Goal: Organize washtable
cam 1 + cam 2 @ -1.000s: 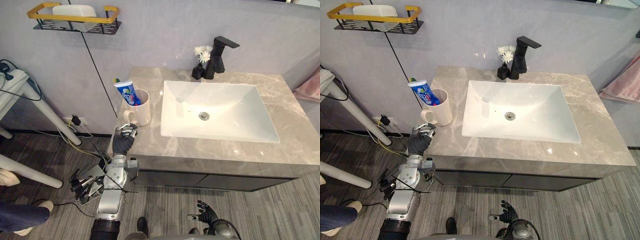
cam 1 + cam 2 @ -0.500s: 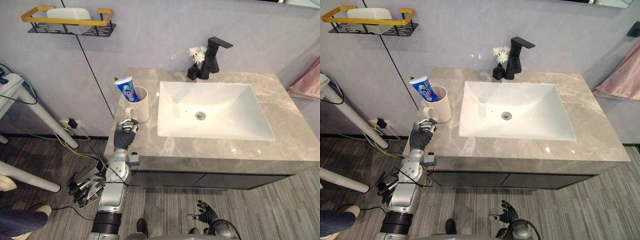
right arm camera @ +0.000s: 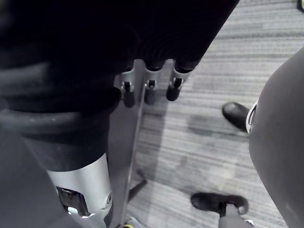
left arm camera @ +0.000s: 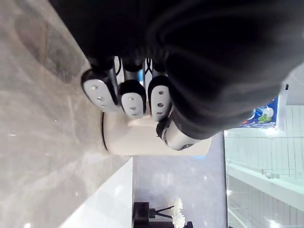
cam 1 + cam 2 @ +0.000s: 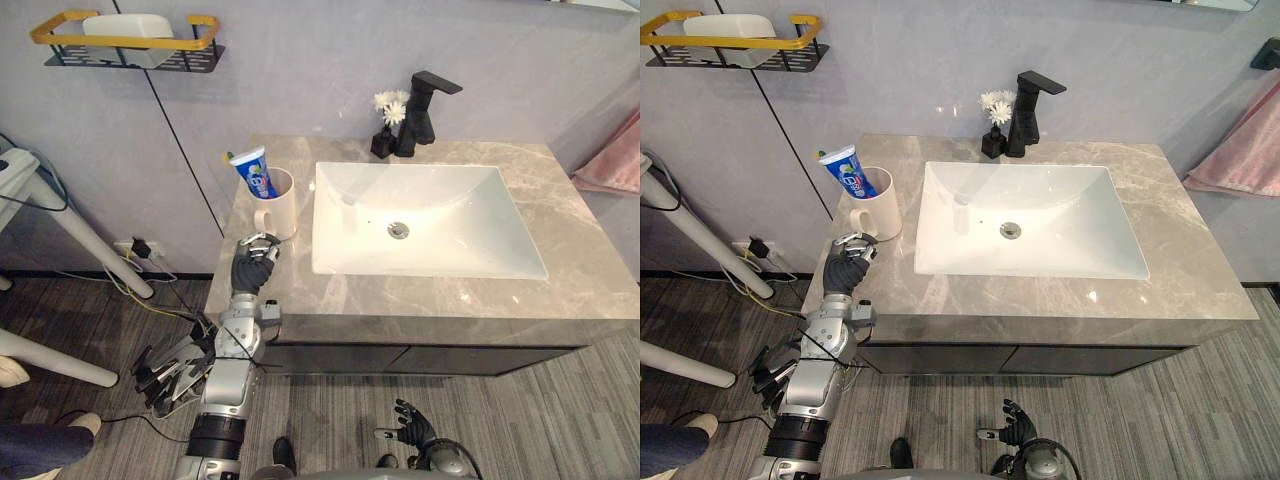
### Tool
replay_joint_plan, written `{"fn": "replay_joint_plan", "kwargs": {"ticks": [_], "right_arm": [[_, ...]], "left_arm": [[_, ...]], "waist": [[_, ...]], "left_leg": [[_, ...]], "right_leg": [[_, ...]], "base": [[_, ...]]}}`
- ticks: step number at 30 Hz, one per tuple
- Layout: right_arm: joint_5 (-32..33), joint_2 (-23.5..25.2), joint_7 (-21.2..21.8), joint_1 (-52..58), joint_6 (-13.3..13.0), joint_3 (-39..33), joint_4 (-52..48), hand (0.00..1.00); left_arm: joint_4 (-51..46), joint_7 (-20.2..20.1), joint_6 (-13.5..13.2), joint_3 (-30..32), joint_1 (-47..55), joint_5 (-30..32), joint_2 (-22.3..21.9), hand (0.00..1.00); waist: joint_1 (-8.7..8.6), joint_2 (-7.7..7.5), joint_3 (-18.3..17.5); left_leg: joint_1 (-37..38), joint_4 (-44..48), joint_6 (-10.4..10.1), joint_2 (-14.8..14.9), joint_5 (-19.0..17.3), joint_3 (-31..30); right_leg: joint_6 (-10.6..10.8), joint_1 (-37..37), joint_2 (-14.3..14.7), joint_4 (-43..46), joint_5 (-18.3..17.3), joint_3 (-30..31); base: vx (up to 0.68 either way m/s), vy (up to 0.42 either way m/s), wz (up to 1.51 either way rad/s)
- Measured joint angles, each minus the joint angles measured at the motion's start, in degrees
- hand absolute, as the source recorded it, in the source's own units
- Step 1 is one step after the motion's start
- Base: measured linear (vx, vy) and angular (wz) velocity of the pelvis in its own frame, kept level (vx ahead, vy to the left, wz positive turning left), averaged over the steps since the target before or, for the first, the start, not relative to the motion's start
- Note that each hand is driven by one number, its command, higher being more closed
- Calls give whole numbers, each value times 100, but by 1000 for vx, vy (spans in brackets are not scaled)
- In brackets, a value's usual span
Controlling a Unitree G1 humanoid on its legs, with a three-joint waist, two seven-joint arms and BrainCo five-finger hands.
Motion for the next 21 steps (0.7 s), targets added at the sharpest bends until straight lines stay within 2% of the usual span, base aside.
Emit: {"fn": "replay_joint_plan", "kwargs": {"ticks": [7,21], "right_arm": [[6,3,-4,100,-7,-29,-105,0],[60,-69,-14,428,-9,-108,-481,0]], "left_arm": [[-2,-3,18,-225,-503,5,-138,100],[116,25,73,-263,-667,224,-363,100]], "waist": [[-19,-20,-13],[-26,-17,-14]], "left_leg": [[-23,4,2,-13,0,137],[-98,6,5,-19,3,167]], "right_leg": [[-18,-115,-31,1,71,170],[-21,-211,-37,2,90,199]], "base": [[-12,19,-12],[-2,1,0]]}}
